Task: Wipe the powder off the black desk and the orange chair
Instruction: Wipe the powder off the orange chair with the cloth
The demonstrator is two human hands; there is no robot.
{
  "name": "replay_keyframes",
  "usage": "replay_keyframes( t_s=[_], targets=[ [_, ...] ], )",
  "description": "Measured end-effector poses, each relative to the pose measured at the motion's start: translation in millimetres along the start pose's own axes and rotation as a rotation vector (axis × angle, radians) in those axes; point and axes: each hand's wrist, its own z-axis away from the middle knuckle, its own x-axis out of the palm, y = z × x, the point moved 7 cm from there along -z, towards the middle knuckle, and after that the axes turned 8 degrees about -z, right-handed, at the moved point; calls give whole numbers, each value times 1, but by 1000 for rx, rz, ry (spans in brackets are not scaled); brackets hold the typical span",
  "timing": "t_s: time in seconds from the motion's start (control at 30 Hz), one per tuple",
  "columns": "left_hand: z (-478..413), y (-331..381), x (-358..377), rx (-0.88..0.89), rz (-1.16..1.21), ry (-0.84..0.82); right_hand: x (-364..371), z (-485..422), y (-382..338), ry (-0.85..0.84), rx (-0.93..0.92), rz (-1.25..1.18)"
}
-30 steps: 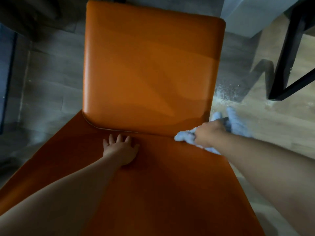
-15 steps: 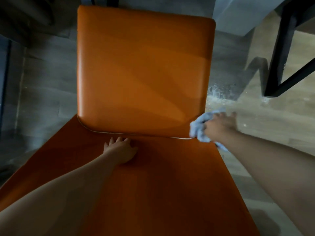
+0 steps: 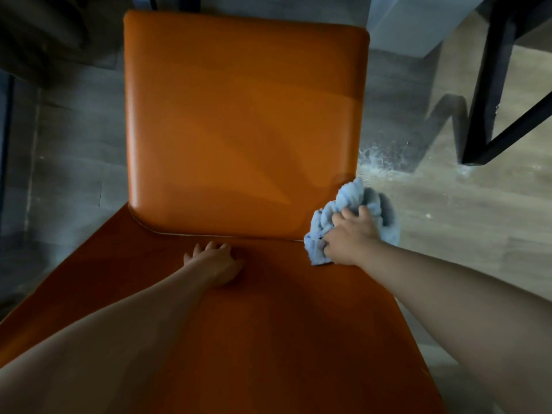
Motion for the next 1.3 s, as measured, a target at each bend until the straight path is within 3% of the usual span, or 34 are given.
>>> replay_keyframes(
  t_s=[0.2,0.33,0.43,0.5,0.53,0.63,0.8,0.9,1.03,1.17,1.3],
  targets=[
    [-7,-3,13,19,-20,43,3,-7,11,-8,98,74],
    [-12,-5,17,-3,-30,55,-8,-4,73,-16,347,79],
    [-13,-4,16,-13,-21,59,-8,14,126,151,526,-99],
    [-13,-1,14,-21,-5,60,-4,21,129,252,532,-403],
    [-13,0,13,-28,0,58,-4,18,116,235,466,-486],
    [-14,0,11,-46,3,51,4,4,68,53,296,-429],
    [-13,-1,12,-46,-17,48,33,-4,61,-201,490,-578],
    [-15,-1,14,-52,-32,33,37,-18,61,-144,508,-644],
    [-17,-2,15,-62,-28,35,36,-26,58,-237,450,-571],
    [-20,0,13,-59,-25,46,37,-32,70,-54,438,-778],
    [-23,-1,13,-56,-14,55,51,-24,85,203,706,-1076]
  ],
)
